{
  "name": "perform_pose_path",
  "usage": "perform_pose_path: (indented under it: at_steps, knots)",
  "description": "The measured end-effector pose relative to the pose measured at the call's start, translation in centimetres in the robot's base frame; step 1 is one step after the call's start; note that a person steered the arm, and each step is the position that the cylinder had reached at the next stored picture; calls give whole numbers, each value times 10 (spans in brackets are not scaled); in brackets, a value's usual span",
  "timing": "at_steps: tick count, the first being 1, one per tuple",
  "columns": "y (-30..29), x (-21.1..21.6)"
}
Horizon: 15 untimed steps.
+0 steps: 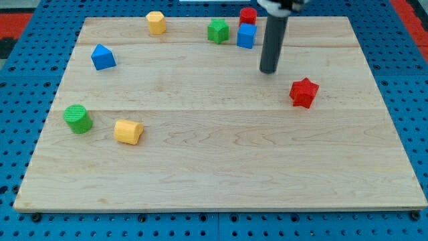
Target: Separate the group of blocks
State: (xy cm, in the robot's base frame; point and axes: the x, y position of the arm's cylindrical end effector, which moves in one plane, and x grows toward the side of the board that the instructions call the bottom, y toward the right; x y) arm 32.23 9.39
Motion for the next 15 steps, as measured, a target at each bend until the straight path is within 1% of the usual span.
perform_pose_path:
  at_steps: [1,2,3,4,5,6,7,8,9,10,11,12,13,14,15]
  knots:
    - [-25,-46]
    - [-49,-43]
    - [-171,-26]
    - [-187,-74]
    - [-92,-129]
    - [-128,-112]
    - [-187,-106]
    - [-102,-116]
    - [23,-118]
    - [-11,-96]
    - [-69,-82]
    - [-119,-82]
    - [-34,-104]
    - [66,-102]
    - [44,-48]
